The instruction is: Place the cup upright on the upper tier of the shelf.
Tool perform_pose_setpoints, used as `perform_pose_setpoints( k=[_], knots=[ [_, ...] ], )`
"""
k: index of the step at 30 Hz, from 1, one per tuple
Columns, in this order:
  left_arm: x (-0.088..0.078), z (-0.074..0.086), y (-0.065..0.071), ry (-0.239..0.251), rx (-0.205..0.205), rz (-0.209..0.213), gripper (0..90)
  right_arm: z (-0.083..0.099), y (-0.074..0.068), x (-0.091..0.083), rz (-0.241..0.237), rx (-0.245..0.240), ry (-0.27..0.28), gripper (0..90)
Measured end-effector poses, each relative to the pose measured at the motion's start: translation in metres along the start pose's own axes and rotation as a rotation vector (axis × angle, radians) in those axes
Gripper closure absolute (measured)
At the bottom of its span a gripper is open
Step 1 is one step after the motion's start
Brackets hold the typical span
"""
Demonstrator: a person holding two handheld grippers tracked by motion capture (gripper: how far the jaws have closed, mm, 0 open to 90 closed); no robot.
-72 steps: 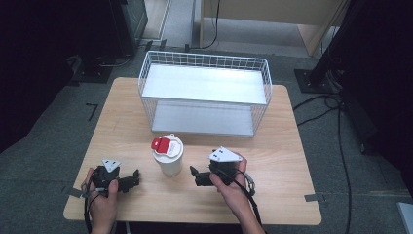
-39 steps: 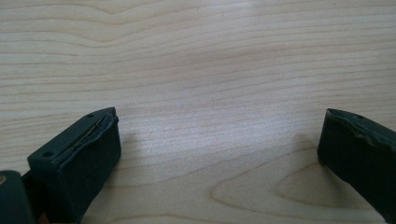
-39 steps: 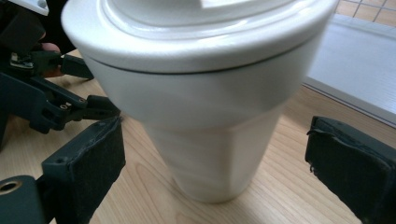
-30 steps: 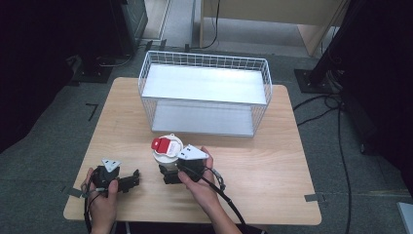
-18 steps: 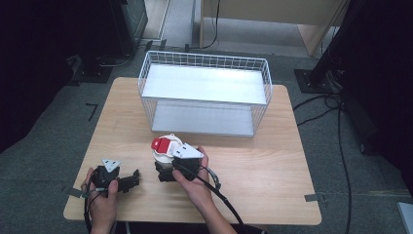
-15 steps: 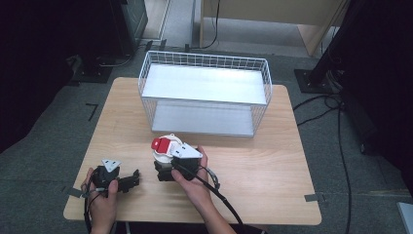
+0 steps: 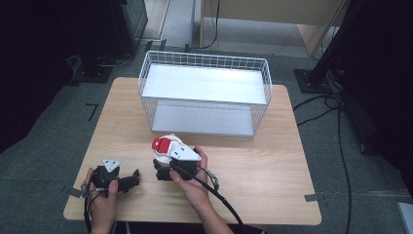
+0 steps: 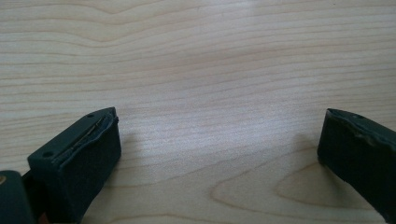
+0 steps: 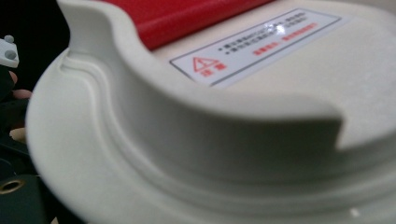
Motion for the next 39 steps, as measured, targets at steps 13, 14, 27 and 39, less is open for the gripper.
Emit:
perform_pose_setpoints(
  k=[13,14,27,39],
  knots=[
    [0.000,0.000,0.000,0.000,0.002,-0.001,0.0,-0.008,0.003,-0.008,-0.002,0.022,0.039,6.4],
    [0.000,0.000,0.000,0.001,0.000,-0.001,0.0,-0.009,0.004,-0.009,0.002,0.017,0.046,6.4],
    [0.000,0.000,0.000,-0.002,0.001,0.000,0.0,-0.027,0.012,-0.023,0.023,0.023,0.120,6.5],
    [0.000,0.000,0.000,-0.002,0.001,-0.001,0.0,-0.049,0.025,-0.036,0.058,0.021,0.169,6.5]
  ],
)
Point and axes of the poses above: each handheld gripper's, and its own axes: x roughly forward along the jaws, z roughly out of its underside, y roughly to its right, the point moved 6 cm from there along x, roughly forward along the jaws, and after that the axes turned 8 degrees about -x, right-handed, at the moved point
